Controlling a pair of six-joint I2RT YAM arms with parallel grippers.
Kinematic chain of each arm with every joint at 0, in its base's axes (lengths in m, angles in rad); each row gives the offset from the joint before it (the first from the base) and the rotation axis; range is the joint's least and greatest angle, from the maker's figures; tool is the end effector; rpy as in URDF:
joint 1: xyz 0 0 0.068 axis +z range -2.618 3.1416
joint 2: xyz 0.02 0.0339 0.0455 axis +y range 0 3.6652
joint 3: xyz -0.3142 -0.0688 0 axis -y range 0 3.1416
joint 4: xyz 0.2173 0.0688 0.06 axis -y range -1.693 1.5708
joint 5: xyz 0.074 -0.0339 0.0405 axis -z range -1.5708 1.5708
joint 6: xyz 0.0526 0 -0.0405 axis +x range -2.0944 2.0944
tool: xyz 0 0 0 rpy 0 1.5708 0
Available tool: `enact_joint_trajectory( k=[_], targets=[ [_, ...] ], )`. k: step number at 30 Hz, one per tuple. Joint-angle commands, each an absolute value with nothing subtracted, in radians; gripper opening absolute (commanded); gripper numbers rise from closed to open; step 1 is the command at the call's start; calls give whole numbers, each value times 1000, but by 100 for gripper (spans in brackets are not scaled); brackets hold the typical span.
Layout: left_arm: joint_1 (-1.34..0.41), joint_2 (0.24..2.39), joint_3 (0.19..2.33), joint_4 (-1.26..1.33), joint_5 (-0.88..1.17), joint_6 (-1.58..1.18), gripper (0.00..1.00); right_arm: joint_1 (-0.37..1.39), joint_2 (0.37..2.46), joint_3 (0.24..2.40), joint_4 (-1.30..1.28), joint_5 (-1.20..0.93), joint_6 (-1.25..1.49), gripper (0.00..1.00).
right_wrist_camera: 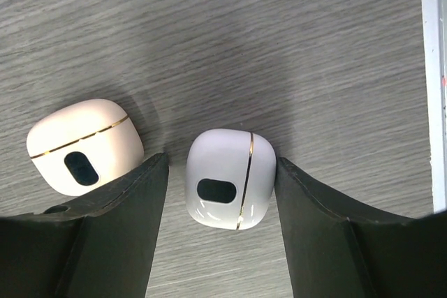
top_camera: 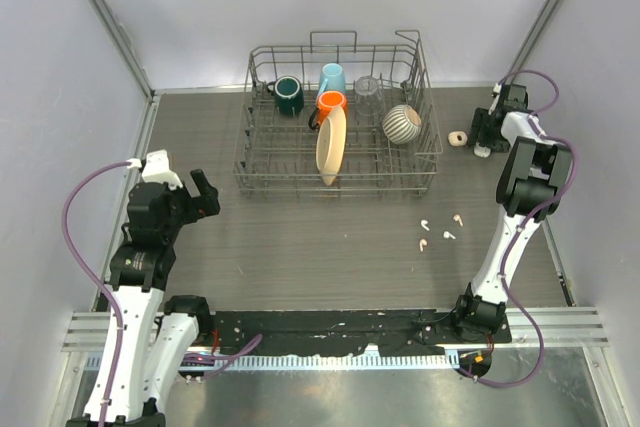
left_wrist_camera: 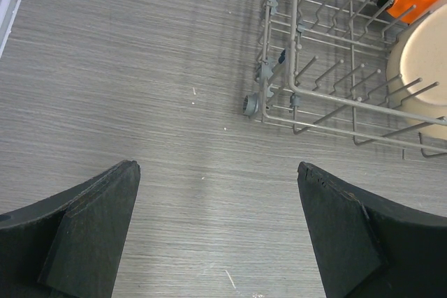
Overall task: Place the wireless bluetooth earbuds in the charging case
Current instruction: Pick up the charging case at the center of the board.
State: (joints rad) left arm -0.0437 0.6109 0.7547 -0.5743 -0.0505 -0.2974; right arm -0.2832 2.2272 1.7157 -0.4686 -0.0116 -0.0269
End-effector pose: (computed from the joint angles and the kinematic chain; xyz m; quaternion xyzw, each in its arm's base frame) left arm 0.0841 -0.0010 0.3314 -0.1200 0.8331 -0.0706 0.5354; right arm 0.4813 -0.1394 0.2032 0.1206 0.9491 -0.0395 0.2884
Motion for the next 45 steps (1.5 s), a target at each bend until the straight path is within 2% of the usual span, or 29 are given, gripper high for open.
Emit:
enact_joint_trajectory(
  k=[1,4,7,9,10,12,13,17,21,27,32,35,40,45],
  targets=[
    [-44,598,752,-537,-37,-278,100,-281,2194,1675,-549,-5,29,66],
    [-46,597,753,-540,-41,-279,100,-281,2192,1667,-549,28,32,66],
    [-49,595,752,-538,-46,-279,100,-281,2194,1669,-548,21,37,55],
    [-51,595,752,-534,-43,-284,100,-281,2192,1669,-546,21,40,52],
    [-51,597,753,-532,-40,-287,100,-281,2191,1670,-548,21,41,43],
    [-52,592,756,-525,-40,-304,100,-281,2177,1671,-546,21,48,37],
    [-52,592,756,-516,-44,-310,100,-281,2168,1669,-548,20,49,25],
    [-52,581,758,-494,-112,-383,100,-281,2096,1657,-548,12,71,5],
    [-54,568,767,-502,-69,-385,100,-281,1959,1606,-526,-41,101,1],
    [-63,563,804,-549,-54,-387,100,-281,1669,1507,-515,-89,143,1],
    [-67,558,819,-543,110,-411,100,-279,1409,1442,-488,-190,181,1],
    [-72,564,851,-517,202,-459,100,-253,1312,1450,-479,-336,212,1],
    [-77,584,942,-545,262,-486,100,-105,1223,1511,-528,-391,129,1],
    [-77,617,1026,-581,343,-488,100,124,1134,1503,-537,-382,9,1]
  ],
)
